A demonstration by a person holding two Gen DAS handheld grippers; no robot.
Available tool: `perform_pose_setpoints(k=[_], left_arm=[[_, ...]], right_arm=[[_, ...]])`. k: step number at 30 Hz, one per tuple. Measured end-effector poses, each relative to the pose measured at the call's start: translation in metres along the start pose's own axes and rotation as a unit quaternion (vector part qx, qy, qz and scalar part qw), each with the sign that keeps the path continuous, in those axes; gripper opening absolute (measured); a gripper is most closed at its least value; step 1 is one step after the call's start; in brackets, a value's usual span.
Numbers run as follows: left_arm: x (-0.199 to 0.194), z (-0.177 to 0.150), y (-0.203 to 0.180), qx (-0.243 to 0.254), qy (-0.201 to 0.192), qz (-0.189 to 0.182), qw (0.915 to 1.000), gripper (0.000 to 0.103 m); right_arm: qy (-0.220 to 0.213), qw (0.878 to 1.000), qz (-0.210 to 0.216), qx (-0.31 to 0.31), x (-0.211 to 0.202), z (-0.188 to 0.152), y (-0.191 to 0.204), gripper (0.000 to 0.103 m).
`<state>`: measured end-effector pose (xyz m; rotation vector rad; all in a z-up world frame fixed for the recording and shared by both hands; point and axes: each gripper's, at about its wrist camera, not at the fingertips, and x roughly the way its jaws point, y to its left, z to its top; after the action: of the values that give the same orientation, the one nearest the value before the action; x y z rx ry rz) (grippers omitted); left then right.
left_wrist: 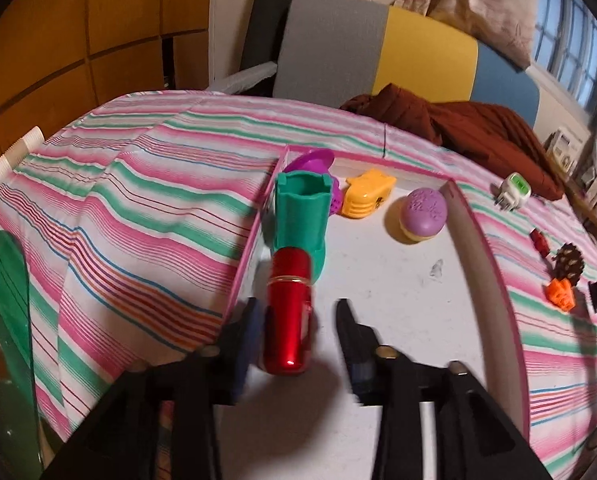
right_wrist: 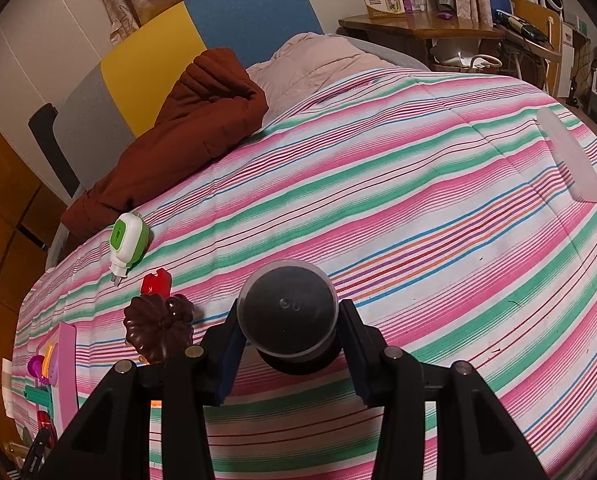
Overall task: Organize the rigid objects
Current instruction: 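Release the red tube in the tray with the left tool while the right holds the canister, then carry the black canister into the tray and release it with the right tool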
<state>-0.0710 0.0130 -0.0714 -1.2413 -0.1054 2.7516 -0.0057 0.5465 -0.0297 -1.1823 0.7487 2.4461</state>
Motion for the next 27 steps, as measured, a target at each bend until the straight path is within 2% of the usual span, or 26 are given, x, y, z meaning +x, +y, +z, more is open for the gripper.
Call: perform_pose_setpoints(k=[1, 4, 6, 8, 11, 14, 16, 20, 27], left_arm=[[-0.003, -0.001, 0.001, -0.001, -0.006, -0.003, 1.0000, 0.054], [-0.016, -0.005, 0.002, -0.009, -0.028, -0.012, 0.9995, 0.067], [-0.025, -0.007, 0.001, -0.013, -0.045, -0.007, 0.9989, 0.087], [-0.036, -0.011, 0.000, -0.016, -0.065, -0.008, 0.9977, 0.092], [-0.049, -0.015, -0.007, -0.004, -0.081, -0.019, 0.9965, 0.096], [-0.059, -0.021, -0.020, 0.026, -0.085, -0.019, 0.9958, 0.102], [-0.064, -0.025, -0.028, 0.049, -0.088, -0.019, 0.9948, 0.102], [-0.070, -0.034, -0.038, 0.082, -0.089, -0.018, 0.9925, 0.103], [-0.075, -0.043, -0.039, 0.093, -0.084, -0.019, 0.9919, 0.103]], right_arm=[[0.000, 1.000, 0.000, 0.000, 0.000, 0.000, 0.000, 0.045], [-0.003, 1.000, 0.000, 0.002, 0.000, 0.001, 0.000, 0.045], [-0.005, 1.000, -0.001, 0.004, -0.002, 0.001, -0.001, 0.045], [-0.012, 1.000, 0.000, 0.005, -0.005, 0.002, -0.001, 0.045], [-0.036, 0.999, -0.002, -0.004, -0.013, 0.003, 0.003, 0.045], [-0.056, 0.998, 0.003, -0.034, -0.022, 0.002, 0.018, 0.045], [-0.065, 0.996, 0.011, -0.059, -0.028, -0.002, 0.033, 0.045], [-0.054, 0.992, 0.048, -0.105, -0.037, -0.020, 0.071, 0.045], [-0.021, 0.971, 0.133, -0.197, -0.050, -0.063, 0.164, 0.045]])
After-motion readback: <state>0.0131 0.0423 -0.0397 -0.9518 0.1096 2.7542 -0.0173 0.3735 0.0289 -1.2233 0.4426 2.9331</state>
